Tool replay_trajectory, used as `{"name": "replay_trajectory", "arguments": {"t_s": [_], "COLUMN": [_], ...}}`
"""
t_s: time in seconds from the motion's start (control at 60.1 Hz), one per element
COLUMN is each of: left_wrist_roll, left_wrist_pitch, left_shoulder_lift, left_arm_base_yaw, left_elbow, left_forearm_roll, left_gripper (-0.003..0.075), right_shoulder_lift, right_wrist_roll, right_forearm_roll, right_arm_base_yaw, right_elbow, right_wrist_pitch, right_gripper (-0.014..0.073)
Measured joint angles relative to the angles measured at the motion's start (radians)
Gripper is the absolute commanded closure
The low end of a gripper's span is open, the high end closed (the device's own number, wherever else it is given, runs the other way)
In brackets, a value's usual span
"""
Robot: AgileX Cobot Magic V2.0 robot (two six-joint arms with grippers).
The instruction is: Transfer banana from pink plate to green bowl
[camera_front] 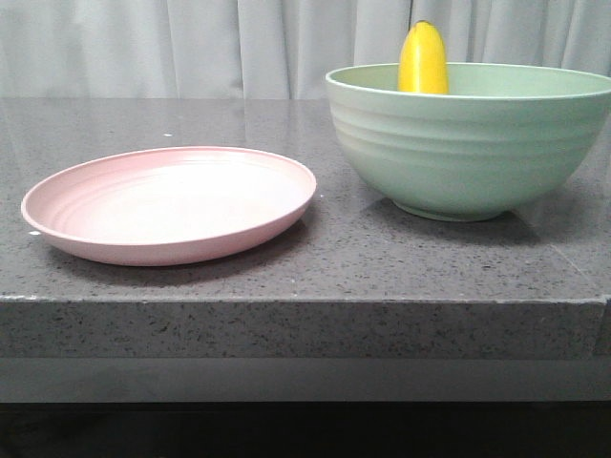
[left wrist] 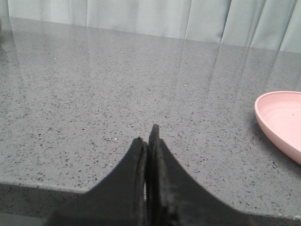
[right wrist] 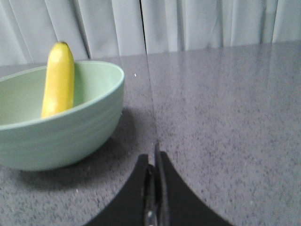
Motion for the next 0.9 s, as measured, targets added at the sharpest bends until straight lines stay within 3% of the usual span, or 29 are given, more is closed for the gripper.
{"name": "replay_trajectory", "arguments": {"t_s": [0.183,0.898], "left_wrist_roll": [0.000,0.000], "left_wrist_pitch": [0.000,-0.001], "left_shoulder_lift": [0.000,0.000], "left_arm_base_yaw": [0.000,0.000], "left_elbow": [0.000,0.000], "left_forearm_roll": [0.000,0.000], "left_gripper": [0.0741,0.0741], "right_shoulder_lift": [-0.094,-0.101], "right_wrist_roll": [0.006,0.006], "right_forearm_roll": [-0.001,-0.001], "right_arm_base_yaw": [0.000,0.000], "right_elbow": [0.091,0.096], "right_wrist_pitch": [-0.002,0.037], "right_gripper": [0.0662,0.0662]}}
